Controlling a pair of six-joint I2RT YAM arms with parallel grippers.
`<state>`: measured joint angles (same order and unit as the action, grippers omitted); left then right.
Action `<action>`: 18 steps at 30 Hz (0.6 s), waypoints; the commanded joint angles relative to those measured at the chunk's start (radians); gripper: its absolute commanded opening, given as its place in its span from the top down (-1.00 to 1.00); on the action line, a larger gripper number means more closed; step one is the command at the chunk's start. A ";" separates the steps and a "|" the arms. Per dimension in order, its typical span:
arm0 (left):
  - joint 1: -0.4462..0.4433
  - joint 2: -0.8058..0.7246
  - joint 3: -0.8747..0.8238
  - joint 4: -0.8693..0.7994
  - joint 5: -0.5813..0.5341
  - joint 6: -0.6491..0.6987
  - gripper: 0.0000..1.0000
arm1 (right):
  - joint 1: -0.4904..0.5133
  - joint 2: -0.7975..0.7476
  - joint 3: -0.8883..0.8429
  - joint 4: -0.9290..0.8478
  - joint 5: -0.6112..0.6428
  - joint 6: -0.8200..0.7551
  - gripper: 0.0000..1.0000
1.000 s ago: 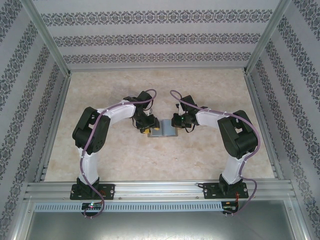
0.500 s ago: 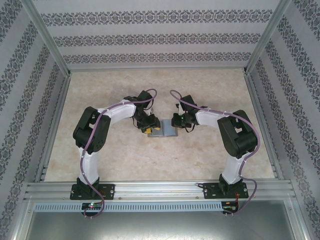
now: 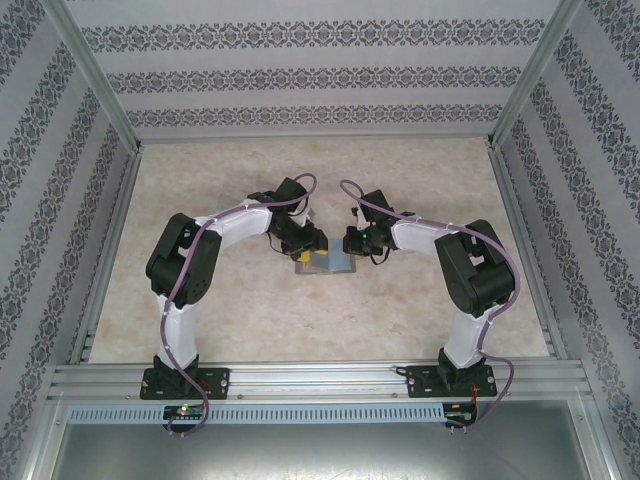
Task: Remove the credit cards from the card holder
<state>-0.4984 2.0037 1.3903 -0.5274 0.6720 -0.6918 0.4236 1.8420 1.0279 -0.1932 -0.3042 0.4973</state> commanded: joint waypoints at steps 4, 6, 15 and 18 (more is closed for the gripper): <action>-0.023 -0.030 -0.005 0.104 0.079 -0.025 0.12 | 0.005 0.019 -0.011 -0.051 0.034 -0.009 0.81; -0.031 -0.028 -0.013 0.165 0.105 -0.064 0.12 | 0.002 -0.015 -0.034 -0.024 0.034 -0.017 0.80; -0.052 0.024 -0.004 0.295 0.119 -0.143 0.13 | -0.028 -0.198 -0.175 0.122 0.091 0.021 0.78; -0.051 0.015 0.002 0.259 0.078 -0.126 0.14 | -0.035 -0.243 -0.209 0.155 0.108 0.027 0.78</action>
<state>-0.5438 2.0041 1.3785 -0.2790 0.7708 -0.8108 0.3981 1.6432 0.8474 -0.1036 -0.2367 0.5053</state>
